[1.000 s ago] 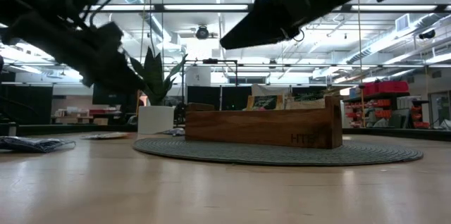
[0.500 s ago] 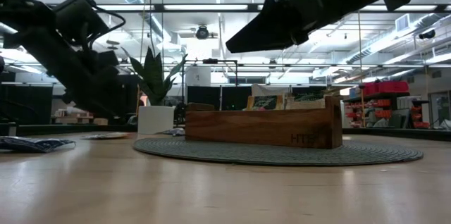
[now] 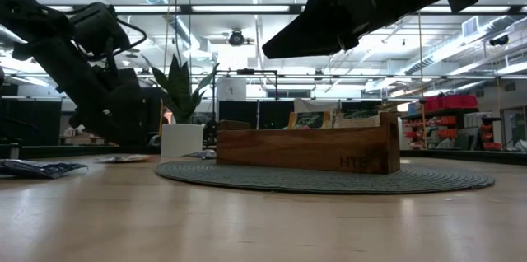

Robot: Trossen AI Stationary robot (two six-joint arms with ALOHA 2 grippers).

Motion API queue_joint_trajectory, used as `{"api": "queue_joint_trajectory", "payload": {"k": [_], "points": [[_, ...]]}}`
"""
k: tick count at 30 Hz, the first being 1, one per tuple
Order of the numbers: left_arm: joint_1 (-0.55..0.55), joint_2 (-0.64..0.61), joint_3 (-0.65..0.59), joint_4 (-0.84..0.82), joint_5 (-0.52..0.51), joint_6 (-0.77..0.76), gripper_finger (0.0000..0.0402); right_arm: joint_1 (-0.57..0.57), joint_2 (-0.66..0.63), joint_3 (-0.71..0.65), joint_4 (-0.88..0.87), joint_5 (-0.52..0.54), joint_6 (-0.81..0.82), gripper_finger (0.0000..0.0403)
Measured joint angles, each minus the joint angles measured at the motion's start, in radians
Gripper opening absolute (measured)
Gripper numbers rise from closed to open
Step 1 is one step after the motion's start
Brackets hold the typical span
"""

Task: Pick & Place Tea
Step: Put the orange tea bag into the middle section of the wooden organizer

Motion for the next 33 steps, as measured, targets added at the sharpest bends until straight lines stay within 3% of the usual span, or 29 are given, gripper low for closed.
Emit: {"api": "queue_joint_trajectory", "payload": {"k": [12,28,33], "points": [[-0.001,0.027,0.001,0.01,0.054,0.017,0.0251,0.0,0.0,0.0,-0.001,0.0,0.0,0.0126],[-0.001,0.211,0.006,0.107,0.055,0.012,0.0245,0.0,0.001,0.0,-0.001,0.0,-0.001,0.0126],[-0.001,0.218,0.004,0.125,0.06,0.013,0.0212,0.0,0.001,0.0,-0.001,0.0,-0.001,0.0126]]}}
